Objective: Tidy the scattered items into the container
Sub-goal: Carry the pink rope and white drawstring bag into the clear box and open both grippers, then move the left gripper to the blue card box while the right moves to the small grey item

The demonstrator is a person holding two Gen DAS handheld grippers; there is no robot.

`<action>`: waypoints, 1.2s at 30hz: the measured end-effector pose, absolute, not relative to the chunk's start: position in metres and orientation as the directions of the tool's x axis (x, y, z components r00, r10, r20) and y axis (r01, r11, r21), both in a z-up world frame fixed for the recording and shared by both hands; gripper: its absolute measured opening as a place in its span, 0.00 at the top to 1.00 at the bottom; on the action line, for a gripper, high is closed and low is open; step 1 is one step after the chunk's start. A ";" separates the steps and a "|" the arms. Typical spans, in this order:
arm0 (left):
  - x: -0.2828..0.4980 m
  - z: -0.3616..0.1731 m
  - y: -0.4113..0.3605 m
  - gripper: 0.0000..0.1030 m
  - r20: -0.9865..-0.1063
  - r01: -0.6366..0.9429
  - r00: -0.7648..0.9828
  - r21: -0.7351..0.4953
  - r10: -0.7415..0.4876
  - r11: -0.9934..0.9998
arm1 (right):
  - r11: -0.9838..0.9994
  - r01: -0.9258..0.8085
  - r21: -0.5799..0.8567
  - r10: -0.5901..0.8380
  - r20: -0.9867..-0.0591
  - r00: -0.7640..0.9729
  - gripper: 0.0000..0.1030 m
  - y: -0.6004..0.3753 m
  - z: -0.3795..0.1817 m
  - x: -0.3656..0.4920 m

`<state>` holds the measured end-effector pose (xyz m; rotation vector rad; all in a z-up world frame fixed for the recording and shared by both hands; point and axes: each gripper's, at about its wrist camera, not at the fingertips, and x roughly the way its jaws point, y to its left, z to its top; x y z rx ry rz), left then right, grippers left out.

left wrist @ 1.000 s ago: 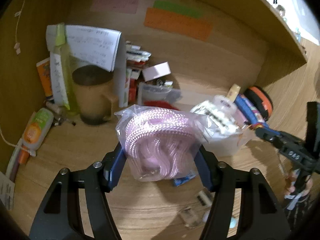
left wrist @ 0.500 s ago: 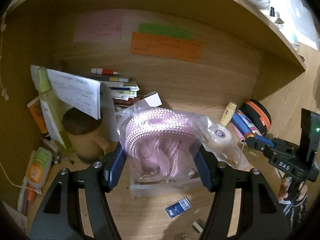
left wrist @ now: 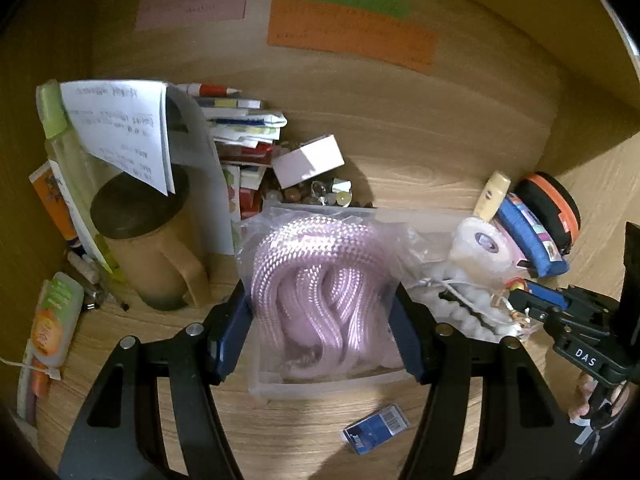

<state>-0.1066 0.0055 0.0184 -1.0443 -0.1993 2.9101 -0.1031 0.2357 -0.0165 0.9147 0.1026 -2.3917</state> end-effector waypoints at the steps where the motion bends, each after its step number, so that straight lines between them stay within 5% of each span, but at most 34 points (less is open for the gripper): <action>1: -0.108 0.016 0.005 0.38 -0.635 0.002 -0.767 -0.136 0.086 -0.991 | -0.835 0.536 0.125 -0.482 -0.637 -0.602 0.82 0.235 -0.018 -0.104; 8: -0.109 0.010 0.006 0.38 -0.647 0.002 -0.756 -0.146 0.094 -0.989 | -0.843 0.532 0.075 -0.447 -0.649 -0.616 0.82 0.229 -0.020 -0.101; 26: -0.076 0.034 0.012 0.23 -0.600 -0.009 -0.796 -0.117 0.078 -0.993 | -0.877 0.480 0.009 -0.389 -0.600 -0.699 0.43 0.237 -0.002 -0.080; 36: -0.051 0.031 0.009 0.11 -0.608 0.000 -0.792 -0.080 0.049 -0.997 | -0.853 0.521 -0.008 -0.418 -0.587 -0.693 0.31 0.235 0.002 -0.038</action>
